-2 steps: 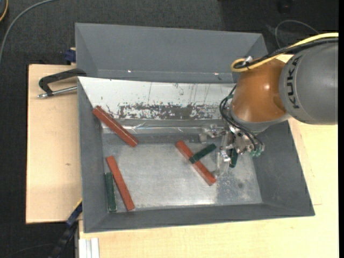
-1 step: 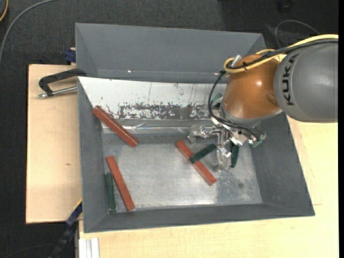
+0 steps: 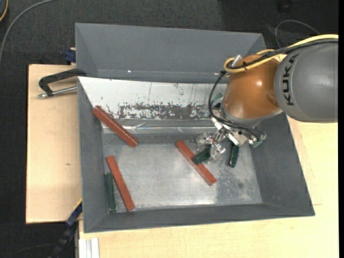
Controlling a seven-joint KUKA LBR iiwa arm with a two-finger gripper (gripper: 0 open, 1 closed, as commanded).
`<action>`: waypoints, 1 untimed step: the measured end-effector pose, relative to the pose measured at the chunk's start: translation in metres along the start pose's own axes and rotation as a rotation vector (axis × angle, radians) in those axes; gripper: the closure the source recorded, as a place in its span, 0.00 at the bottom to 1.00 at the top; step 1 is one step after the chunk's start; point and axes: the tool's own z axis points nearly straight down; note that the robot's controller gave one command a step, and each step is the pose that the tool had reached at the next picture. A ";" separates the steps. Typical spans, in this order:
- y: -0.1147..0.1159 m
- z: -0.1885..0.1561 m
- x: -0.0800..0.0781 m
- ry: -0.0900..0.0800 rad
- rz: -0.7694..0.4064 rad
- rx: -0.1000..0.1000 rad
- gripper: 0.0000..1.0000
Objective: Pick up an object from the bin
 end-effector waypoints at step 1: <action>0.002 -0.136 0.005 -0.008 -0.063 0.008 1.00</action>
Offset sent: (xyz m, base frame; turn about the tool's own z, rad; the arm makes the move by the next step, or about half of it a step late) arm -0.0087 -0.0026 0.1295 -0.0649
